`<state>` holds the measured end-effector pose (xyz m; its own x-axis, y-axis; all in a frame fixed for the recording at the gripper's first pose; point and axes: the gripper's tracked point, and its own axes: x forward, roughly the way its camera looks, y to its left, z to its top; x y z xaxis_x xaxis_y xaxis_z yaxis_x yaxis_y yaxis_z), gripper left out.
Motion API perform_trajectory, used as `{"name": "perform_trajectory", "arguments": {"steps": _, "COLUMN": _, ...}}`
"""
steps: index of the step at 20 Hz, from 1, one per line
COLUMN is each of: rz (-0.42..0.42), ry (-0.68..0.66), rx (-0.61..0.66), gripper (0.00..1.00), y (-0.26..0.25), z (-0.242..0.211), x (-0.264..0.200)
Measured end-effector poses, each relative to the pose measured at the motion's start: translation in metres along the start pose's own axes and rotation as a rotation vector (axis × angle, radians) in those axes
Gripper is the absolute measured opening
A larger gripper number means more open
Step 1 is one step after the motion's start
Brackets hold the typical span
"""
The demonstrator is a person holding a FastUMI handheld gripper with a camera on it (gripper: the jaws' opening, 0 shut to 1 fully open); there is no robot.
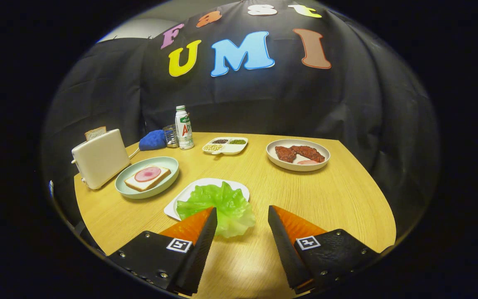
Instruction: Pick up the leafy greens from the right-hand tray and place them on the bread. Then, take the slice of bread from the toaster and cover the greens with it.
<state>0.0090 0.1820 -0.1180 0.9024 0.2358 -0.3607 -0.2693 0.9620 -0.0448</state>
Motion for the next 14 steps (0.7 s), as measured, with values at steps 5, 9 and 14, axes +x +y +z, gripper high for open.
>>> {"name": "perform_trajectory", "arguments": {"steps": 5, "rz": -0.011, "ry": 0.085, "rx": -0.017, "gripper": 0.73, "y": 0.003, "z": -0.016, "x": 0.016}}
{"name": "perform_trajectory", "arguments": {"steps": 9, "rz": -0.017, "ry": 0.138, "rx": 0.003, "gripper": 0.31, "y": 0.000, "z": -0.021, "x": 0.022}}
{"name": "perform_trajectory", "arguments": {"steps": 14, "rz": 0.018, "ry": 0.136, "rx": 0.084, "gripper": 0.01, "y": 0.001, "z": -0.021, "x": 0.020}}
